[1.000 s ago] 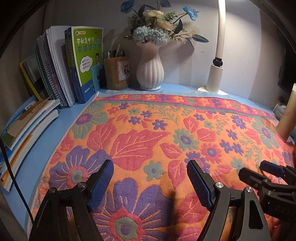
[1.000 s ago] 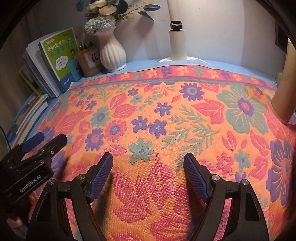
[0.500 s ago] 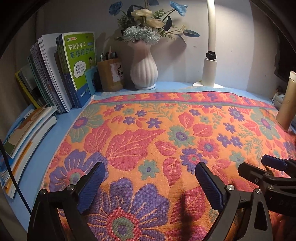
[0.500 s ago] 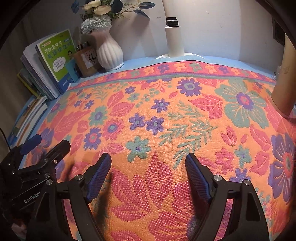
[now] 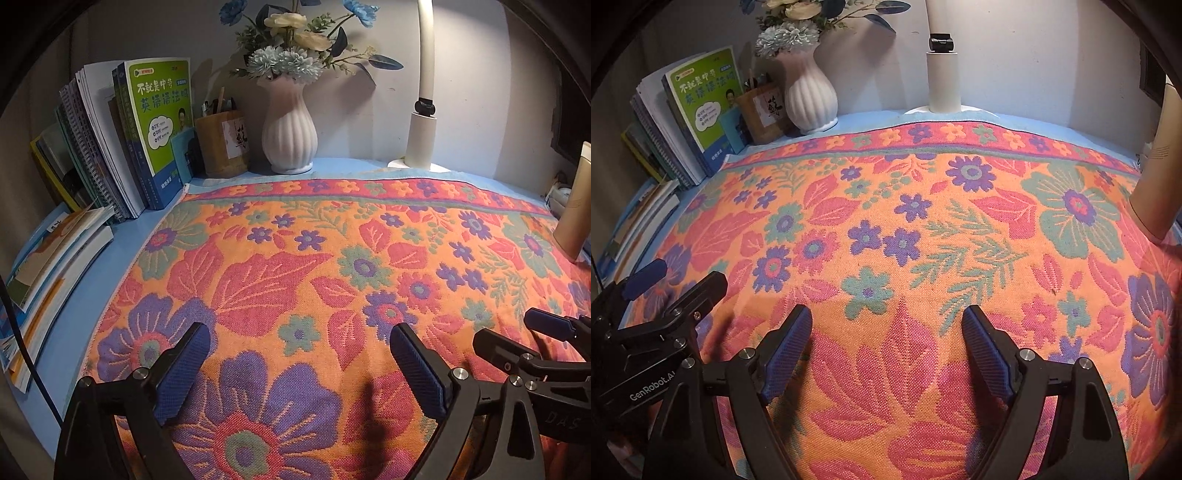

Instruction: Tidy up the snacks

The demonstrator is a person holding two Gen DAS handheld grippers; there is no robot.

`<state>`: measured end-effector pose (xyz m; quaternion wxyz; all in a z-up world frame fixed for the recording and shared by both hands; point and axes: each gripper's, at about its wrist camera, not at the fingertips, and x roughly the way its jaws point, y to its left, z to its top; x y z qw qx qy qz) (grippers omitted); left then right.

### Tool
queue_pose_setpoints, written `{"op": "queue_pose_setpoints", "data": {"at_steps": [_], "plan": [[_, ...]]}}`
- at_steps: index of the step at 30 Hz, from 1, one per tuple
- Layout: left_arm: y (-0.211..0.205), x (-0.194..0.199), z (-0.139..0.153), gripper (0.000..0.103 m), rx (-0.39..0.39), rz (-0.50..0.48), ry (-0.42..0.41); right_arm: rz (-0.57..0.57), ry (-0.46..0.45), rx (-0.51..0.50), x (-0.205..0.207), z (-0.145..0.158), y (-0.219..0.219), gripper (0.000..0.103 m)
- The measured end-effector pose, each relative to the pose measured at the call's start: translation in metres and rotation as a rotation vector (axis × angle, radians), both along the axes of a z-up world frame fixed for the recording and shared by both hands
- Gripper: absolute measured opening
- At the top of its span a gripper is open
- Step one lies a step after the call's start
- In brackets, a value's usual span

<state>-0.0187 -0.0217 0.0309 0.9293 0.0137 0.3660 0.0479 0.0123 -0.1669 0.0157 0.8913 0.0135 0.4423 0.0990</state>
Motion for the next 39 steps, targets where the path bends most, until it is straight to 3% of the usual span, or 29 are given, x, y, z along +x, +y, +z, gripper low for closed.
{"op": "queue_pose_setpoints", "data": {"at_steps": [39], "plan": [[0.0034,-0.0013,-0.0013,0.099,0.002,0.015,0.001,0.003,-0.002,-0.024,0.0002,-0.0012,0.0032,0.087]]}}
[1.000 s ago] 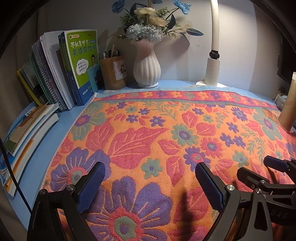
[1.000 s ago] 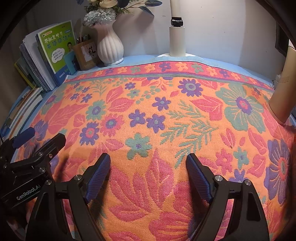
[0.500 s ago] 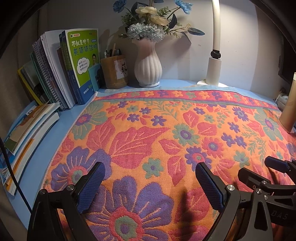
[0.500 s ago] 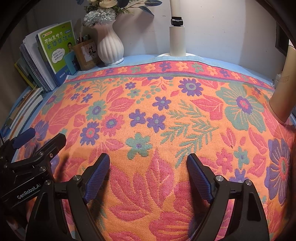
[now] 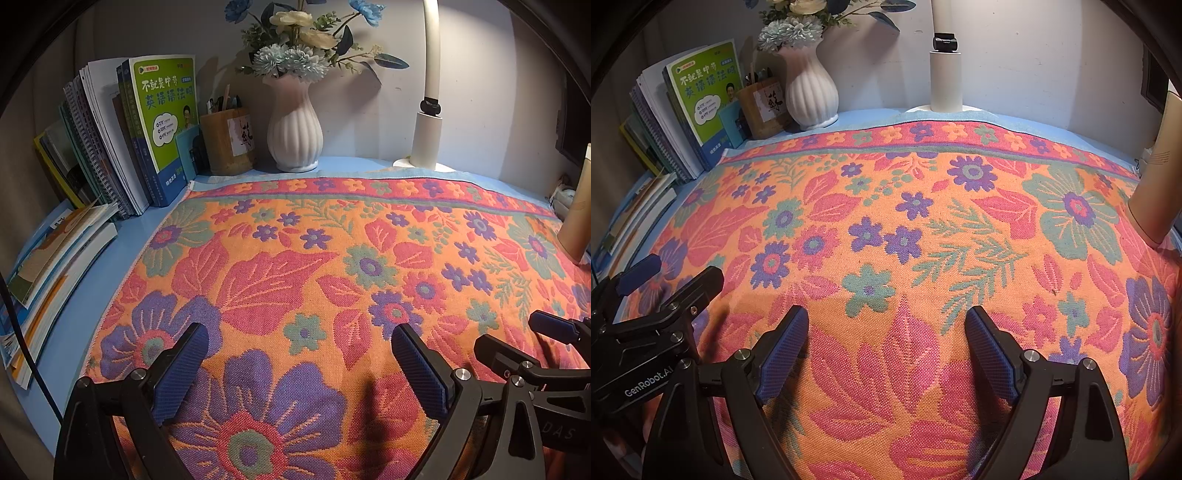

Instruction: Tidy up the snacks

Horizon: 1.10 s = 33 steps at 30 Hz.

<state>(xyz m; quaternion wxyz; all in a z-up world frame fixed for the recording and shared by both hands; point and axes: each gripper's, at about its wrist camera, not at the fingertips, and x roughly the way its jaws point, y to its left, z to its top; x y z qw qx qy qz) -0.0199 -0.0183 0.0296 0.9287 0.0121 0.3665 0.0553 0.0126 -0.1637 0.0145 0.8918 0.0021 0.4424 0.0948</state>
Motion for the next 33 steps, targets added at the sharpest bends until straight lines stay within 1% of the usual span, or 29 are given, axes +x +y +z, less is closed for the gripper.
{"op": "queue_pose_setpoints", "data": {"at_steps": [9,21,33], "plan": [[0.0,0.001,-0.001,0.099,-0.007,-0.001,0.005,0.0,0.0,0.001,0.001,0.0,0.0,0.087],[0.007,0.004,-0.004,0.099,-0.072,-0.007,0.043,0.001,0.0,-0.005,-0.001,-0.001,-0.001,0.087],[0.011,0.006,-0.005,0.101,-0.107,-0.019,0.056,0.001,0.001,-0.003,0.0,-0.001,-0.001,0.088]]}}
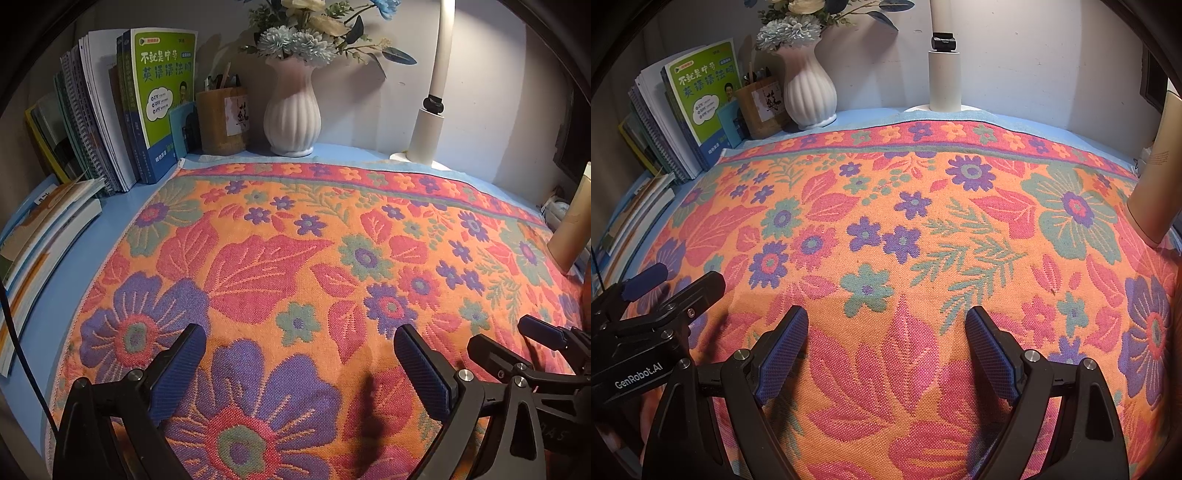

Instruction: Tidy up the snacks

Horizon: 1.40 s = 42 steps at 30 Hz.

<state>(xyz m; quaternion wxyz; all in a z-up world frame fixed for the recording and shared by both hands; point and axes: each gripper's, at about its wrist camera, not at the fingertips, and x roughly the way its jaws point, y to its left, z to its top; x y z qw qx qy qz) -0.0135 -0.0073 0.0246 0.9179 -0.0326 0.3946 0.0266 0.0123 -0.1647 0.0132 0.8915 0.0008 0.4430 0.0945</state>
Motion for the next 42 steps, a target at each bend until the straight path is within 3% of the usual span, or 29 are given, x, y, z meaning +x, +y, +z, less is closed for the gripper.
{"op": "queue_pose_setpoints", "data": {"at_steps": [42], "plan": [[0.0049,-0.0007,0.0011,0.101,-0.017,0.002,0.0,0.002,0.001,-0.007,0.0007,-0.001,0.0004,0.088]]}}
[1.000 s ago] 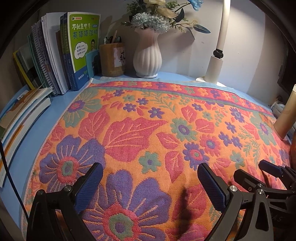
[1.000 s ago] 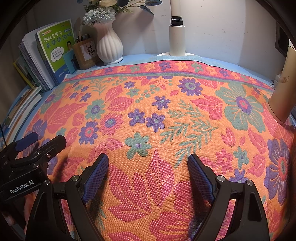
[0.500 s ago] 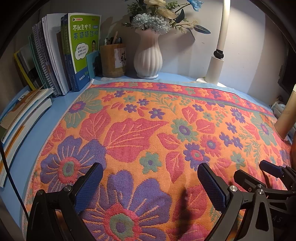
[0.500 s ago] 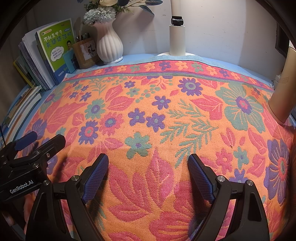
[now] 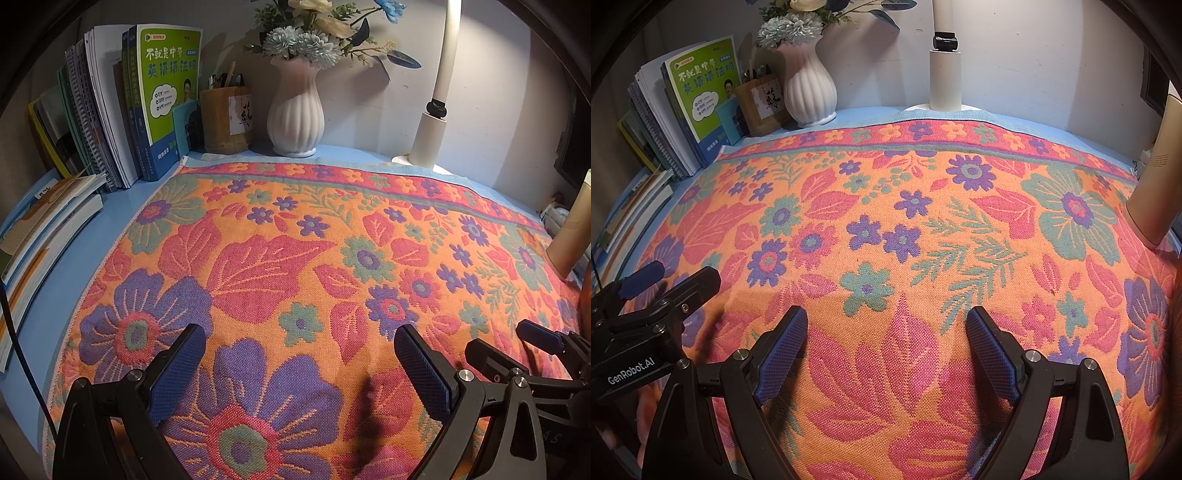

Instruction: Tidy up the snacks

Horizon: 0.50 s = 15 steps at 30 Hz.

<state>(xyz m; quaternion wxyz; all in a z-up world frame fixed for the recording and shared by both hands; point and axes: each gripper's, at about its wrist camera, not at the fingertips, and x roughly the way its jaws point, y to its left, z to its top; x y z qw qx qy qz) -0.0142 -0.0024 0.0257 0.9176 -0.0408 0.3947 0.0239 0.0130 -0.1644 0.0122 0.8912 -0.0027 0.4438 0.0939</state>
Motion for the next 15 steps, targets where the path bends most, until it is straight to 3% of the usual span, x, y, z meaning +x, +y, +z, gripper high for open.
{"op": "queue_pose_setpoints", "data": {"at_steps": [15], "plan": [[0.0013,0.0001,0.0002,0.101,0.001,0.002,-0.003,0.001,0.0,-0.001,0.0,-0.0007,-0.0005,0.089]]}}
